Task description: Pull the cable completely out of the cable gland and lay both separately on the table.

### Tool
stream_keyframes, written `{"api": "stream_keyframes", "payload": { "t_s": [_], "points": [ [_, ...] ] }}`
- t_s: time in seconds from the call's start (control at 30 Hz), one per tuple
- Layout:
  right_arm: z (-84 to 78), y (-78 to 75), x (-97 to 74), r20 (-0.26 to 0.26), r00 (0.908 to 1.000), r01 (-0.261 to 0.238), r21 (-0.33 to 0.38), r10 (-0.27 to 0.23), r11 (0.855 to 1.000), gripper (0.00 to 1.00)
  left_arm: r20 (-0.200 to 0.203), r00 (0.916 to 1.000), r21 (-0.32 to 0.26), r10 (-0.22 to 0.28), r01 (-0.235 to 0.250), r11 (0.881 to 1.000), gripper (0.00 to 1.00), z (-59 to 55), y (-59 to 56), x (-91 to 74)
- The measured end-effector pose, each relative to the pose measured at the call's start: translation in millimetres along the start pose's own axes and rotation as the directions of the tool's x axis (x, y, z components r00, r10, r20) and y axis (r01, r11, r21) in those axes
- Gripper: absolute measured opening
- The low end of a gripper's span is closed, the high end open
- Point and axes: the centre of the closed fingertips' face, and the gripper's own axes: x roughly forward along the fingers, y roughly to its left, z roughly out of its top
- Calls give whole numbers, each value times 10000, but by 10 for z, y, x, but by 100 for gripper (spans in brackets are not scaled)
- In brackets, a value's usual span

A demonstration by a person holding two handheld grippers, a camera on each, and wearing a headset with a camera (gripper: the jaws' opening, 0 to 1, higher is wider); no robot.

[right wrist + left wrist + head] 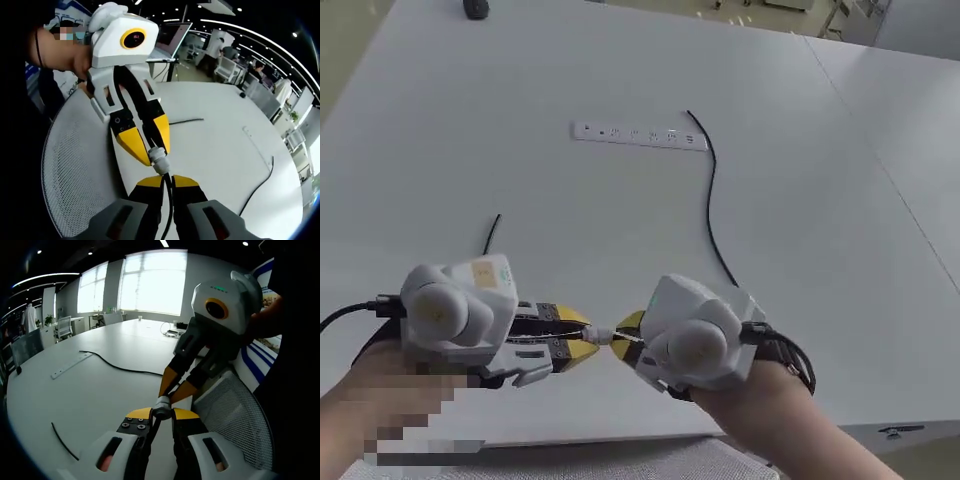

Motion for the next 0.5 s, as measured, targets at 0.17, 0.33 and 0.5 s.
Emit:
{"api": "stream_keyframes", "payload": {
  "t_s": [0.17,0.33,0.5],
  "points": [
    [-27,33,11,-87,9999,-108,-380,105,9992,0,-166,9999,96,-36,38,9999,15,-21,-20,12],
    [-46,37,14,-63,9998,-164,-371,162,9992,0,-176,9998,64,-11,12,10000,15,-24,-30,15],
    [-50,20,14,-1,9999,-106,223,106,9997,0,-175,9998,89,69,-67,9999,15,-19,-27,18]
  ]
}}
